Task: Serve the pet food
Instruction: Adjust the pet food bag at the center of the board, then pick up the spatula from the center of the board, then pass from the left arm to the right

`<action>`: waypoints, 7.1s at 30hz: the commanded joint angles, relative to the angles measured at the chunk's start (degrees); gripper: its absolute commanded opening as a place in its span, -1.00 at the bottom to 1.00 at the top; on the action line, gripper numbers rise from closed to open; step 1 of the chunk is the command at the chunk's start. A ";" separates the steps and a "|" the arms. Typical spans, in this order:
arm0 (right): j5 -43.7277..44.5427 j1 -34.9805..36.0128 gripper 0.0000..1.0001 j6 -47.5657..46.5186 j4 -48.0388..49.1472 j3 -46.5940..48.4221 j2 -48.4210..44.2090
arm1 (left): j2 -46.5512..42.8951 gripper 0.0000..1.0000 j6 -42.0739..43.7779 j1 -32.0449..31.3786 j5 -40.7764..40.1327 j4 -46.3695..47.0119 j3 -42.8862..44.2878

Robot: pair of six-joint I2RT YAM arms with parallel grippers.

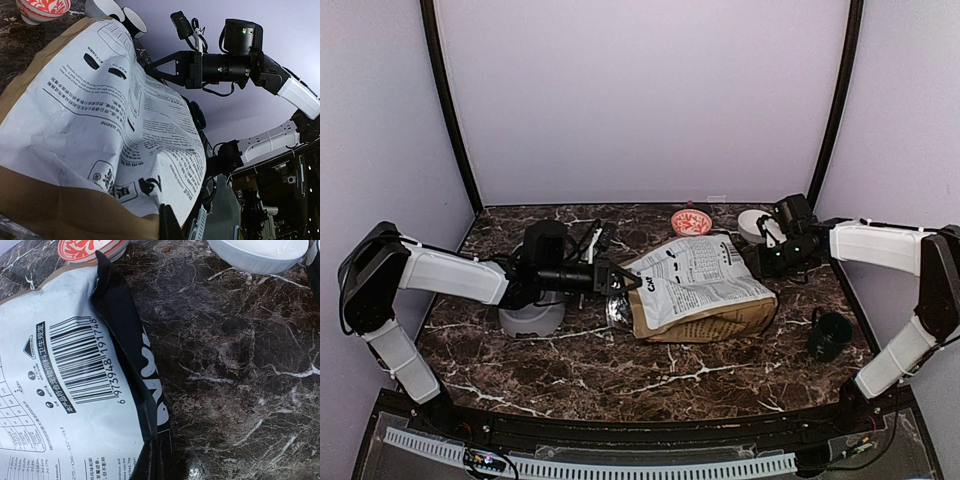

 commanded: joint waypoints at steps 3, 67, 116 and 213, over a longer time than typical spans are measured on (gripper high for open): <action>5.55 -1.26 -1.00 -0.31 0.44 -1.65 0.16 | -2.12 -0.95 2.92 0.62 -0.17 0.20 2.58; 18.27 -1.26 0.33 0.29 -1.04 -1.40 -19.10 | -10.07 0.14 24.98 1.20 -35.90 -46.77 12.75; 15.82 -1.26 0.37 0.39 -2.09 -0.52 -18.50 | 15.58 -0.37 21.28 2.95 -48.62 -54.87 23.28; -38.91 15.66 -0.21 -6.86 -18.62 34.23 9.20 | -6.93 -1.00 63.17 -13.03 -41.91 -49.58 21.98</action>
